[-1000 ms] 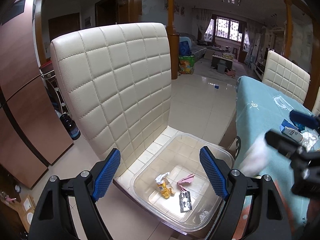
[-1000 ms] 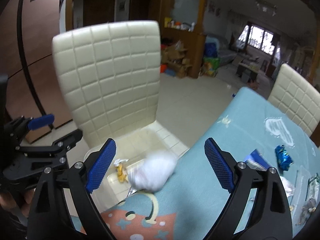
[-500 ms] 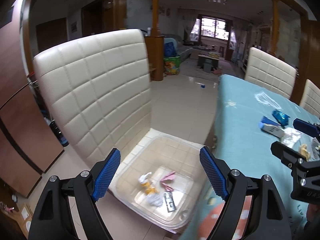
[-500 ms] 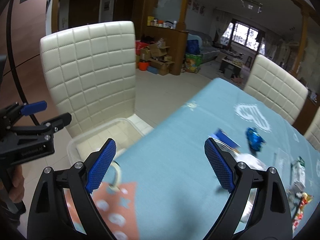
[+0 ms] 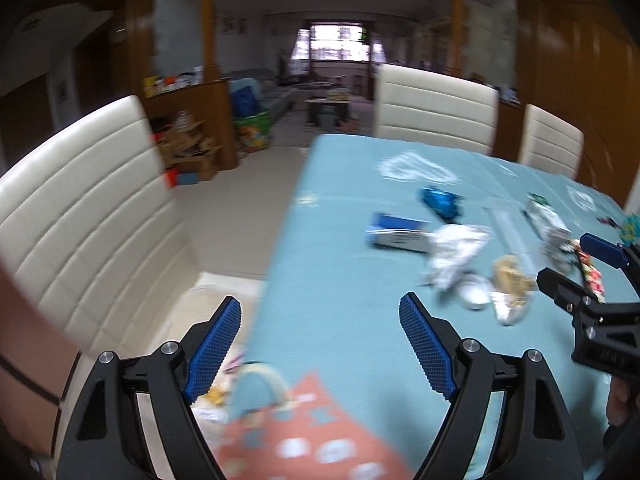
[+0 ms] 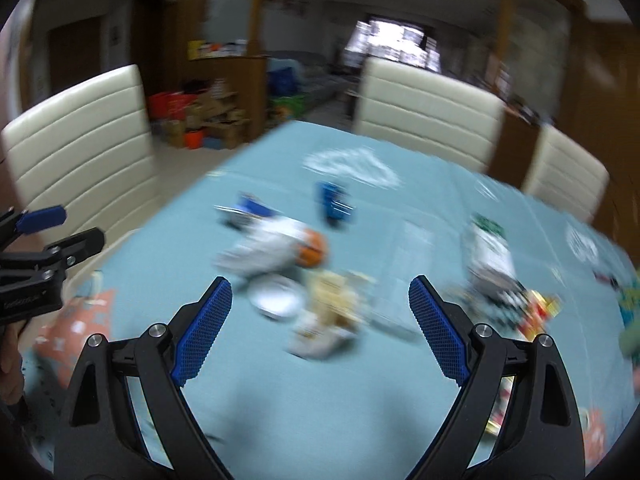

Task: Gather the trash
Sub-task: 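Move both open tools back over the table, then grasp the red-gold candy wrapper with the right tool while the left tool grasps the beige snack bag, then lift the candy wrapper and snack bag and carry them toward the bin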

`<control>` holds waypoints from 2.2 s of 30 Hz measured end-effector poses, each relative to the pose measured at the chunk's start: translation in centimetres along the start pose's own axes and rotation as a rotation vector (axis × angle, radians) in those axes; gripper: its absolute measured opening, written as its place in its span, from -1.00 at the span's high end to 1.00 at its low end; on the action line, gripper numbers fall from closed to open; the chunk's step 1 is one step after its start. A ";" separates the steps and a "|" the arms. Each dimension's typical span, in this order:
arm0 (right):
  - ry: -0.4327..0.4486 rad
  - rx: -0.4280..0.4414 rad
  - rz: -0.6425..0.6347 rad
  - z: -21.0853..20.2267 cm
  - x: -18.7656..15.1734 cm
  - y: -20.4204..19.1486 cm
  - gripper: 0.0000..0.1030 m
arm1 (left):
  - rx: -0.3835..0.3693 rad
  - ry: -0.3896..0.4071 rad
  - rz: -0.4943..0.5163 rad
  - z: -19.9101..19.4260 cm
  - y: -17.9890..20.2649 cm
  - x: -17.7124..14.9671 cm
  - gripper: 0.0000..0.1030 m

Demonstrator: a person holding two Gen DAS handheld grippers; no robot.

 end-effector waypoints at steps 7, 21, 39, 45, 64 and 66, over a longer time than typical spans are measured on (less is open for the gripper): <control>-0.039 -0.113 0.169 -1.9 -3.5 9.9 -0.74 | -0.136 -0.021 0.109 0.6 10.2 0.5 -0.55; -0.096 -0.097 0.302 -0.1 -7.6 17.2 -0.74 | -0.150 -0.146 0.173 5.5 19.2 -0.5 -0.45; -0.080 -0.102 0.272 -0.4 -7.7 15.8 0.55 | -0.173 -0.101 0.214 4.1 18.9 -0.8 0.51; -0.055 -0.067 0.223 -1.3 -6.2 13.0 0.55 | -0.157 -0.050 0.212 2.0 17.4 -0.2 0.51; -0.043 0.053 0.011 -1.7 -1.8 1.8 0.54 | -0.019 0.038 0.103 -1.4 6.4 0.8 0.51; -0.045 0.066 -0.012 -1.6 -1.4 0.4 0.54 | -0.004 0.045 0.088 -1.6 5.3 0.7 0.51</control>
Point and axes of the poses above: each gripper's, at about its wrist camera, not at the fingertips, and z roughly the way its jaws point, y to its right, x to its top, the point moved 6 cm from there along z, roughly the way its jaws point, and after that the axes turned 4 degrees about x, right-handed, at the moved point
